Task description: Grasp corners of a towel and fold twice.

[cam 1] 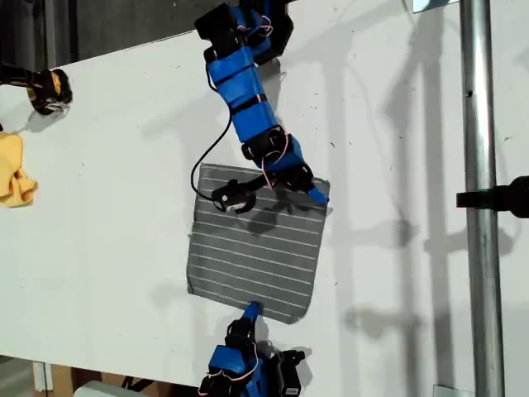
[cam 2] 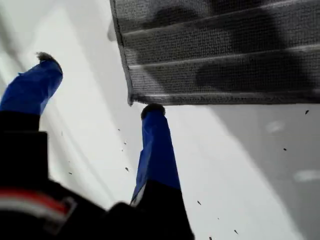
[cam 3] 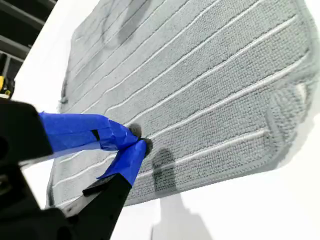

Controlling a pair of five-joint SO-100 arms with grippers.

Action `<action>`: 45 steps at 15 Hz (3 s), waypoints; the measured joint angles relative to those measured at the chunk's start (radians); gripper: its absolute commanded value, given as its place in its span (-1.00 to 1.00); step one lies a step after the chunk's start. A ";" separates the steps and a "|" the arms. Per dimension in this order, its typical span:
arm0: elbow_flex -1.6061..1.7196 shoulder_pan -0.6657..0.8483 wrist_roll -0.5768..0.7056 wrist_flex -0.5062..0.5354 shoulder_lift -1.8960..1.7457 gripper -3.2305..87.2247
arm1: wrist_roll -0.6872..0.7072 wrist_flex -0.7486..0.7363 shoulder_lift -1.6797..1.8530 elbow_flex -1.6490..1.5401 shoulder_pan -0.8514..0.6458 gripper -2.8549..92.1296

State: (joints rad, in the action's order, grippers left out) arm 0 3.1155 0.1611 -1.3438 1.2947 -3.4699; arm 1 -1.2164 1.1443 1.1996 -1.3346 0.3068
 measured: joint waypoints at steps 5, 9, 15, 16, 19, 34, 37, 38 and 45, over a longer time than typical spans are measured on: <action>0.000 0.000 0.000 0.000 0.000 -0.96 | -0.002 0.011 -0.077 0.052 0.000 -0.23; 0.000 0.000 -0.005 0.000 0.000 -0.96 | -0.005 0.015 -0.164 0.101 0.000 -0.27; 0.000 -0.005 -0.006 0.000 0.000 -0.96 | -0.041 0.029 -0.272 0.161 -0.002 -0.81; 0.000 -0.005 -0.006 0.000 0.000 -0.96 | -0.046 0.031 -0.272 0.163 -0.002 -0.93; 0.000 -0.005 -0.006 0.000 0.000 -0.96 | -0.046 0.037 -0.273 0.169 -0.006 -0.94; -0.612 -0.107 0.057 0.006 0.571 -0.97 | -0.031 0.044 -0.250 0.167 -0.008 -0.94; -0.942 -0.179 0.130 0.058 0.945 -0.97 | -0.026 0.044 -0.250 0.166 -0.008 -0.94; -1.020 -0.212 0.176 0.063 1.022 -0.97 | -0.026 0.044 -0.250 0.166 -0.008 -0.94; -1.137 -0.433 0.433 0.235 1.155 -0.90 | -0.026 0.044 -0.250 0.166 -0.008 -0.94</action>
State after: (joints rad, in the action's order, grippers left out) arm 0 1.9788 -0.2715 -0.9112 1.5294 -2.3148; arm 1 -1.2425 1.1888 0.9495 -1.1689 0.2991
